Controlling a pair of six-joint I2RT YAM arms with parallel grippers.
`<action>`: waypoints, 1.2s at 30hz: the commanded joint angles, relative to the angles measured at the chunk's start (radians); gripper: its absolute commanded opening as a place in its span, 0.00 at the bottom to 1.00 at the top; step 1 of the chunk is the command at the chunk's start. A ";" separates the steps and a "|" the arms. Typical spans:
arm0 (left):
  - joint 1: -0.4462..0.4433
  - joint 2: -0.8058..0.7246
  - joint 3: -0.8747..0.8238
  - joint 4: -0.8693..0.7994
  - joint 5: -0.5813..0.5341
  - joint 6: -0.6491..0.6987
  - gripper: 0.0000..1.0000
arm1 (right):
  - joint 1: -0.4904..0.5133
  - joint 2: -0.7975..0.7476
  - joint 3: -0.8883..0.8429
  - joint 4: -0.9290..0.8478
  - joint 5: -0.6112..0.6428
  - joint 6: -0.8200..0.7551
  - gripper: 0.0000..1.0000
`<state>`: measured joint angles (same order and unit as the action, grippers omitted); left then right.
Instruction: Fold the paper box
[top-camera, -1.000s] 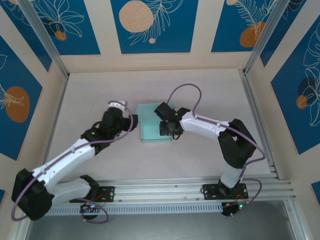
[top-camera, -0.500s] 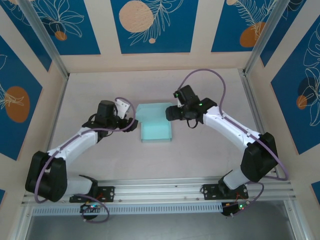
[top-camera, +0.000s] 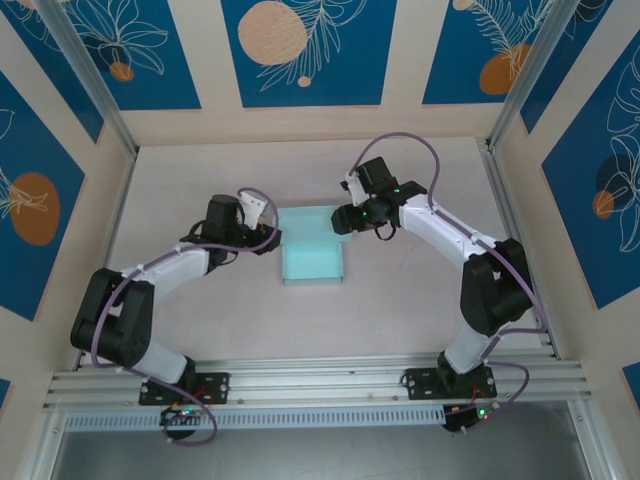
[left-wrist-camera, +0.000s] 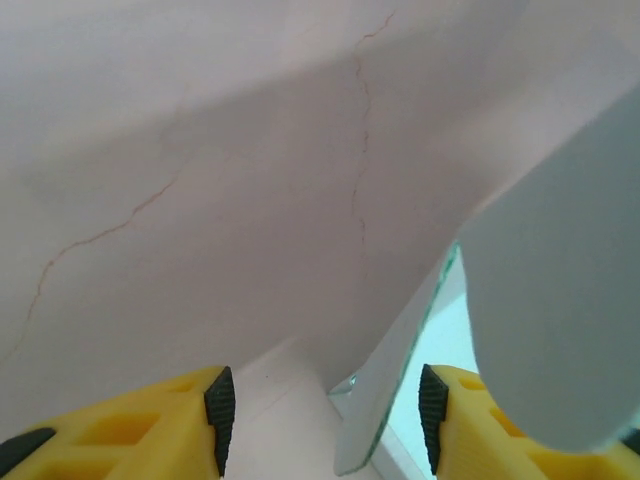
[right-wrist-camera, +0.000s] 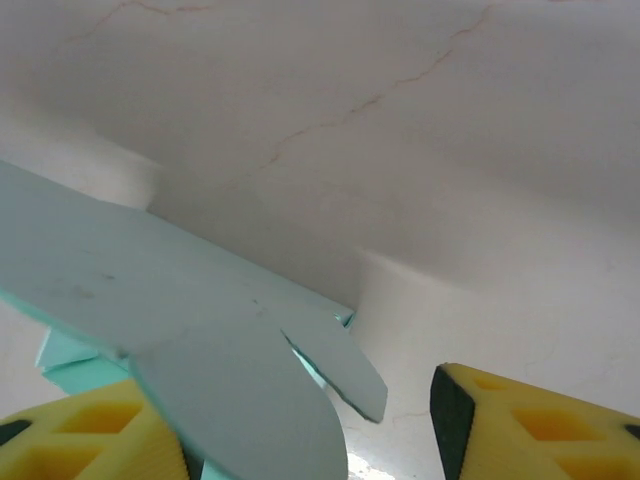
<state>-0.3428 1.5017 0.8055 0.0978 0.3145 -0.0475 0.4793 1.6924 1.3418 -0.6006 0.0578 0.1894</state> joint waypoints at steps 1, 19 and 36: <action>-0.005 0.026 0.045 0.044 0.019 -0.030 0.52 | -0.001 0.031 0.049 0.004 -0.051 -0.018 0.56; -0.105 0.034 0.112 -0.062 -0.237 -0.144 0.17 | 0.104 0.087 0.103 -0.082 0.221 0.022 0.34; -0.229 0.010 0.050 0.102 -0.387 -0.312 0.01 | 0.192 0.087 0.080 0.031 0.282 0.140 0.06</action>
<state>-0.5282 1.5475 0.8696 0.1070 -0.0299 -0.3077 0.6262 1.7725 1.4136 -0.6369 0.3466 0.3004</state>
